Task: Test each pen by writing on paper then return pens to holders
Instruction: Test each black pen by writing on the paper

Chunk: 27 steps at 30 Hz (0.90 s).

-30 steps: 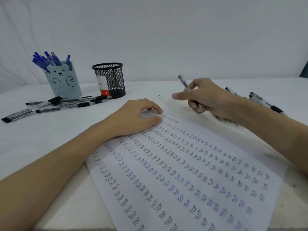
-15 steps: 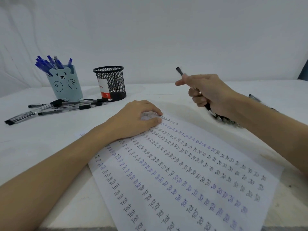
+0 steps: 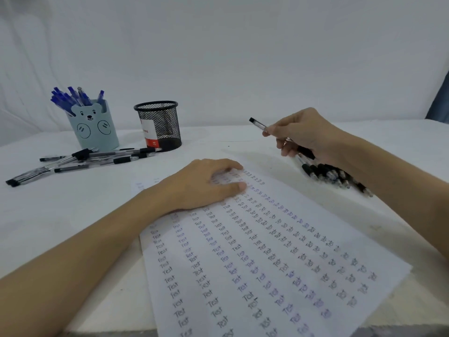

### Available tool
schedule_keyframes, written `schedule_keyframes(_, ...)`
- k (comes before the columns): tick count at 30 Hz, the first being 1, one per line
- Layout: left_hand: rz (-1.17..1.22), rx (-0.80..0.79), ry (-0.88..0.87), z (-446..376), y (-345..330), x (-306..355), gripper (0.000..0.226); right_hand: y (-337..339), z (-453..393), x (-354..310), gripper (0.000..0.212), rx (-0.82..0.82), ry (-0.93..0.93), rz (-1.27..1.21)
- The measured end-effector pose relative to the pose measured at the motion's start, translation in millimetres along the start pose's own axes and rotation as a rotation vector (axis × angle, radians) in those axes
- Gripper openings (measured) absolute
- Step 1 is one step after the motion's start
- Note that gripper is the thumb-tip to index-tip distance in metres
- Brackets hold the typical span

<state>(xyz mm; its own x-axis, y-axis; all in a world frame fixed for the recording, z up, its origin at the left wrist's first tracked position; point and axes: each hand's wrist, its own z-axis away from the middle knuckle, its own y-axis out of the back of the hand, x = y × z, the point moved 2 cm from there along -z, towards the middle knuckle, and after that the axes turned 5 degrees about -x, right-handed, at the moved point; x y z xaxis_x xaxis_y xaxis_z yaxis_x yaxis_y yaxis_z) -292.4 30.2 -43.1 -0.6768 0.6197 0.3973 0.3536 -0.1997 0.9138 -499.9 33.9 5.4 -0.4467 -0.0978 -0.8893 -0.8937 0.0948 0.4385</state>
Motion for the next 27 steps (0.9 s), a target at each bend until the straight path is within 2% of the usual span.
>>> schedule_keyframes(4, -0.008, -0.023, -0.032, -2, -3, 1, 0.052, 9, -1, 3, 0.003, 0.029, 0.027, 0.219)
schedule_keyframes(7, -0.015, -0.015, -0.012, -1, -1, 0, 0.057, 5, -3, 11, 0.013, -0.010, 0.064, 0.457)
schedule_keyframes(10, 0.001, -0.034, 0.001, 0, 1, 2, 0.057, 1, -5, 18, 0.014, 0.011, 0.108, 0.669)
schedule_keyframes(13, 0.007, -0.043, -0.005, 1, 2, 2, 0.053, 2, -7, 24, 0.012, 0.037, 0.105, 0.741)
schedule_keyframes(19, 0.020, -0.051, 0.007, 4, 3, 3, 0.061, 0, -13, 30, 0.025, 0.107, 0.166, 0.963)
schedule_keyframes(21, 0.034, -0.025, -0.004, 6, 3, 2, 0.058, 0, -10, 24, 0.029, 0.136, 0.163, 0.966)
schedule_keyframes(24, 0.032, 0.048, -0.006, 14, 11, -5, 0.048, 3, -4, 2, 0.027, 0.220, 0.209, 0.721)
schedule_keyframes(27, 0.026, 0.109, 0.036, 35, 27, -25, 0.048, -13, -2, -33, 0.026, 0.172, 0.324, 0.537)
